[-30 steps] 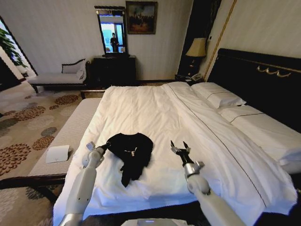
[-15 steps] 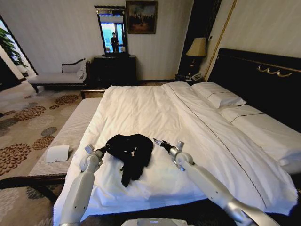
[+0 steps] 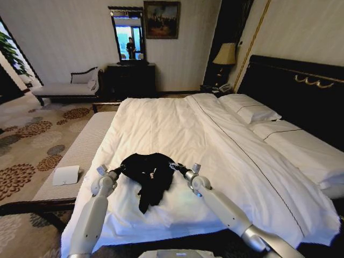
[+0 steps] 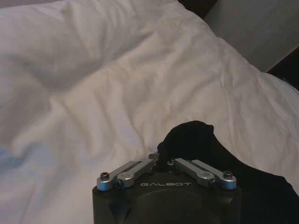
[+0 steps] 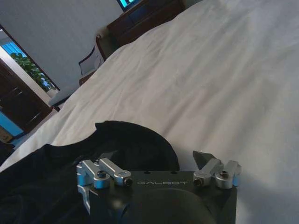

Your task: Fold the clothes on the bed.

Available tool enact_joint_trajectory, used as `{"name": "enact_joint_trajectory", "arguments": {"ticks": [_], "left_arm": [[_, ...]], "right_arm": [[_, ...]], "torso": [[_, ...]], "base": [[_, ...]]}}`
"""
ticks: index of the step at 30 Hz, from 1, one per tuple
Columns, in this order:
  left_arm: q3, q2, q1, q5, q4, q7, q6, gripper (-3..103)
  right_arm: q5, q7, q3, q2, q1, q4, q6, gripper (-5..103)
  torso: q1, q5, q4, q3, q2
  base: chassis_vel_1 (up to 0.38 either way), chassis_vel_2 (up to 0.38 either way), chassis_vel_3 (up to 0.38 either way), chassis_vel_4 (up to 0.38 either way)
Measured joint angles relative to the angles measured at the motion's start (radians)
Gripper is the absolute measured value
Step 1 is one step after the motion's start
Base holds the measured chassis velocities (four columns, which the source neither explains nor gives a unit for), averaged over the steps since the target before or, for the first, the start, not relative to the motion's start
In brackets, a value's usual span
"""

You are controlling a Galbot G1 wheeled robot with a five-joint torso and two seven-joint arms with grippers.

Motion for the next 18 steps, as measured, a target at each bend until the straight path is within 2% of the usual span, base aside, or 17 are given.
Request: {"name": "enact_joint_trajectory", "arguments": {"ticks": [5, 8, 9, 11, 13, 17, 18], "left_arm": [[0.0, 0.0, 0.0, 0.001, -0.001, -0.001, 0.0, 1], [0.0, 0.001, 0.0, 0.001, -0.002, -0.002, 0.0, 1], [0.0, 0.001, 0.0, 0.001, -0.002, -0.002, 0.0, 1], [-0.001, 0.002, 0.0, 0.002, -0.002, -0.002, 0.0, 1], [-0.001, 0.002, 0.0, 0.003, -0.002, -0.003, 0.0, 1], [-0.002, 0.002, -0.003, 0.003, -0.001, -0.003, 0.0, 1], [-0.002, 0.003, -0.003, 0.003, -0.001, -0.003, 0.0, 1]], "right_arm": [[-0.011, -0.003, 0.003, 0.015, -0.006, -0.015, 0.003, 85], [-0.019, -0.009, 0.005, 0.022, -0.012, -0.018, 0.004, 71], [-0.019, -0.009, 0.005, 0.022, -0.012, -0.018, 0.004, 71], [-0.024, -0.011, 0.007, 0.026, -0.018, -0.019, 0.004, 61], [-0.026, -0.011, 0.008, 0.027, -0.02, -0.019, 0.005, 61], [-0.037, -0.011, 0.014, 0.025, -0.029, -0.016, 0.008, 39], [-0.039, -0.011, 0.016, 0.024, -0.031, -0.014, 0.01, 39]], "torso": [[0.0, 0.0, 0.0, 0.0, 0.0], [0.0, 0.0001, 0.0, 0.0, 0.0], [0.0, 0.0001, 0.0, 0.0, 0.0], [0.0, 0.0, 0.0, 0.0, 0.0], [0.0, 0.0001, 0.0, 0.0, 0.0], [0.0, 0.0001, 0.0, 0.0, 0.0], [0.0, 0.0001, 0.0, 0.0, 0.0]], "base": [[0.0, 0.0, 0.0, 0.0], [0.0, 0.0, 0.0, 0.0], [0.0, 0.0, 0.0, 0.0], [0.0, 0.0, 0.0, 0.0], [0.0, 0.0, 0.0, 0.0], [0.0, 0.0, 0.0, 0.0], [0.0, 0.0, 0.0, 0.0]]}}
